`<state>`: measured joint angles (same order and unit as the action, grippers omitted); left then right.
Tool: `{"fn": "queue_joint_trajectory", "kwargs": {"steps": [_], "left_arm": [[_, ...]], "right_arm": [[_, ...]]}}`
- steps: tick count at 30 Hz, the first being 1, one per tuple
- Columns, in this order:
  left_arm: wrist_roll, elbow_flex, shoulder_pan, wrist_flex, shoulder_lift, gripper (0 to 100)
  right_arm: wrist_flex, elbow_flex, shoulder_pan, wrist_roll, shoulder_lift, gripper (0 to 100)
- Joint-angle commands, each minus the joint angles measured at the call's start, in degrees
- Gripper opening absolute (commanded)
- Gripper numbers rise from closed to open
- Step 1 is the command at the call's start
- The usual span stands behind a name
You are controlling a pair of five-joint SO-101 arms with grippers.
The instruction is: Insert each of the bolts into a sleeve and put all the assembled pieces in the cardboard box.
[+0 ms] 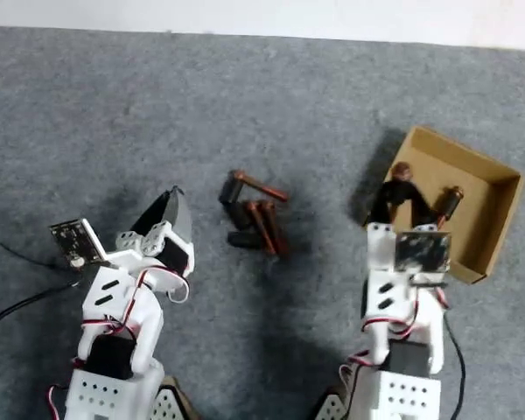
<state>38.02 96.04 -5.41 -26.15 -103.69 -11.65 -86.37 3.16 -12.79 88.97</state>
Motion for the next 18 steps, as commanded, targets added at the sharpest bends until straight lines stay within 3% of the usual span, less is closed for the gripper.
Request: {"fn": "queue_joint_trajectory", "kwargs": {"steps": [1,7,13,18], "left_arm": [[-0.7,1.1,0.75,0.09,-0.66,5],[-0.7,1.1,0.75,0.09,-0.66,5],[-0.79,1.1,0.75,0.09,-0.66,5],[-0.79,1.1,0.75,0.09,-0.66,5]], "right_arm": [[2.33,16.92,4.26,0.7,-20.79,0.5],[1.36,45.05,10.15,1.05,-61.14,0.5],[-15.34,71.52,11.38,1.05,-92.97,0.5],[-26.07,85.85,11.12,4.31,-107.03,0.5]]}}
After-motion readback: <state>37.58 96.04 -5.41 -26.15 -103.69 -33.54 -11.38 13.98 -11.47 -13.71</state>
